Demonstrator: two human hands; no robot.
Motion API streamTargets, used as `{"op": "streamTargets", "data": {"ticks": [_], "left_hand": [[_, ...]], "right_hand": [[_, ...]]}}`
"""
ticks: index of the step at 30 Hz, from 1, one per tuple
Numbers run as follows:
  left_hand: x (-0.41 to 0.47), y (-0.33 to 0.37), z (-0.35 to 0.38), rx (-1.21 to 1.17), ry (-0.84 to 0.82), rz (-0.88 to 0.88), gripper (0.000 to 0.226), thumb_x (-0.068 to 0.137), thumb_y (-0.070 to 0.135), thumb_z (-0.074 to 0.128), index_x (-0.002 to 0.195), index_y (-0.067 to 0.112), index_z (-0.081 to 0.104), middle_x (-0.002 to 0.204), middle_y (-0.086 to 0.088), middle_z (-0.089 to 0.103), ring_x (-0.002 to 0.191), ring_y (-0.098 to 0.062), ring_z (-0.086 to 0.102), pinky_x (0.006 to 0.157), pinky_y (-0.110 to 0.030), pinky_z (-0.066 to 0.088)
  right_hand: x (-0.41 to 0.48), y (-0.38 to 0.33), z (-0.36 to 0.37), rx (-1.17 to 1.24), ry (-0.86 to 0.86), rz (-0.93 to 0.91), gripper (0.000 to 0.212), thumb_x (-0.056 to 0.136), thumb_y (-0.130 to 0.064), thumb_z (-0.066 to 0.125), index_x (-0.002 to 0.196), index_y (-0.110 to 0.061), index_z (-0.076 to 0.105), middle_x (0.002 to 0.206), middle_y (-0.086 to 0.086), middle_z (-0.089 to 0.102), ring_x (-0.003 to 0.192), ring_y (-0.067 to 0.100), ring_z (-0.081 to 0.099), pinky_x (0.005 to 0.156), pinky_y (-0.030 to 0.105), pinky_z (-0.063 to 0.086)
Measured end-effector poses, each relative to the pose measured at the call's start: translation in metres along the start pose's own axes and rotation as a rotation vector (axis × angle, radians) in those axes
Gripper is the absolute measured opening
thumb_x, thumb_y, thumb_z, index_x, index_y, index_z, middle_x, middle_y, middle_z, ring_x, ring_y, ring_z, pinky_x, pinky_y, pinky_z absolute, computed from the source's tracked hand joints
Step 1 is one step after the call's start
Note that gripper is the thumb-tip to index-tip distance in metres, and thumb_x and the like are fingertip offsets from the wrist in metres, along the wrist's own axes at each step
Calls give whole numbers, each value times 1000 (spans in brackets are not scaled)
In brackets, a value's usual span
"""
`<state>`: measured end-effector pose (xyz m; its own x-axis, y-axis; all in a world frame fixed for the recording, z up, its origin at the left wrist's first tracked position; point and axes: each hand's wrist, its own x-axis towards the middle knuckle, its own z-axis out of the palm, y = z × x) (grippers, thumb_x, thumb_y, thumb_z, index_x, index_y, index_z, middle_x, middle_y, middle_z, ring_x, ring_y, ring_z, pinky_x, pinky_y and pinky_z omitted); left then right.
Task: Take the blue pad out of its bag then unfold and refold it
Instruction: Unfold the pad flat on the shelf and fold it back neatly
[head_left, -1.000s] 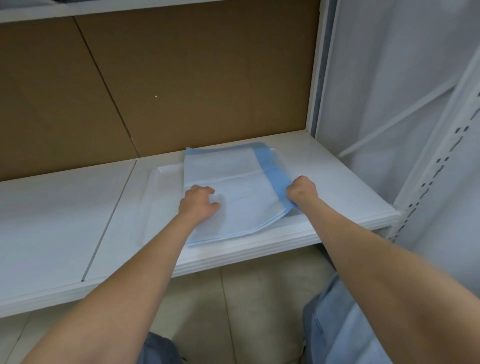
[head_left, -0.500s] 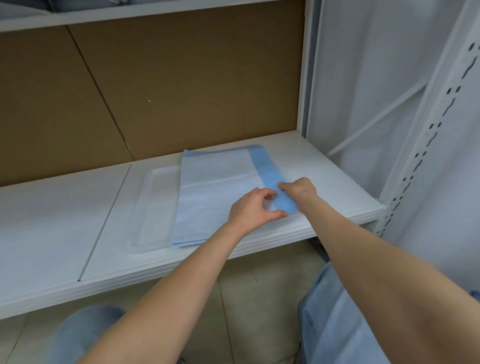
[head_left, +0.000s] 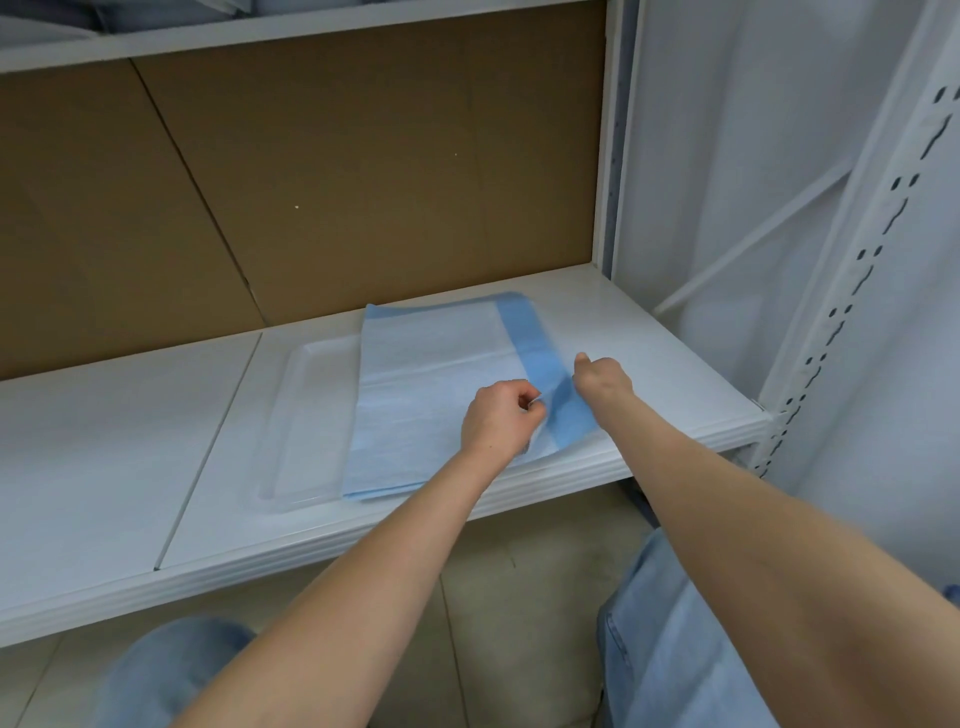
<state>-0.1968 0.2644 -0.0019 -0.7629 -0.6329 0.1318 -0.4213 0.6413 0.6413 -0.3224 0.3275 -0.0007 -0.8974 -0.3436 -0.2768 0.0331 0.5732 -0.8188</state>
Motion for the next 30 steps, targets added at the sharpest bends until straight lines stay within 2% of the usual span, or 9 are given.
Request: {"op": "streamTargets", "data": {"ticks": [2,4,7,10,13,16,19,22,30], "left_hand": [[2,-4,-1,-81,57,-47,19,88,11,50,70,18,48,65,-2,53,59,-25,51,50,-31,48],[2,-6,-6,-138,106,-78,11,89,5,47,85,15,48,75,-6,52,67,-26,50,45,-26,39],[6,-15,-14,-132,119,-18,48,87,-6,40,120,26,51,92,-4,60,77,-24,56,62,-27,44],[14,-27,-25,-89,87,-14,46,87,-6,38,107,20,69,115,-1,65,105,-19,59,86,-21,43],[21,-36,-35,-94,93,-109,19,88,15,57,97,10,74,109,0,70,107,-16,60,84,-15,39],[30,-51,-47,-103,152,-193,30,78,26,75,104,12,67,114,1,64,110,-15,56,86,-18,39],[33,-71,-70,-43,229,-202,27,82,7,65,108,14,62,111,-6,63,96,-23,59,78,-23,43],[30,-95,-97,41,327,-230,31,87,3,51,108,21,64,104,-14,62,79,-28,58,65,-26,41],[-15,-163,-157,335,547,-500,32,93,6,42,105,18,70,120,-12,53,98,-37,60,82,-38,47]], "right_hand": [[0,1,0,-67,1,-32,36,96,-33,42,120,-7,51,109,13,56,98,32,56,81,35,45],[-2,0,2,-174,-3,-94,24,91,-24,49,111,-13,47,95,7,50,83,26,53,70,31,43],[-5,-4,11,-327,-19,-187,37,90,-22,54,124,-13,44,119,9,49,107,30,55,82,35,45],[-9,-9,24,-464,-76,-231,52,86,-32,61,131,-16,41,130,11,40,116,34,49,90,37,43],[-11,-15,38,-633,-71,-252,56,82,-47,62,126,-17,44,128,9,40,119,31,42,92,37,39],[-12,-21,48,-760,-55,-313,60,80,-58,61,123,-19,48,127,7,40,121,29,38,94,38,36],[-10,-23,55,-777,-120,-345,65,78,-62,60,123,-18,47,128,8,39,121,30,39,96,40,38],[-9,-21,59,-819,-128,-315,64,81,-58,61,126,-14,47,132,9,39,124,31,37,98,40,38],[-11,-21,55,-827,-18,-289,49,87,-48,60,120,-13,52,130,9,41,124,30,37,93,38,40]]}}
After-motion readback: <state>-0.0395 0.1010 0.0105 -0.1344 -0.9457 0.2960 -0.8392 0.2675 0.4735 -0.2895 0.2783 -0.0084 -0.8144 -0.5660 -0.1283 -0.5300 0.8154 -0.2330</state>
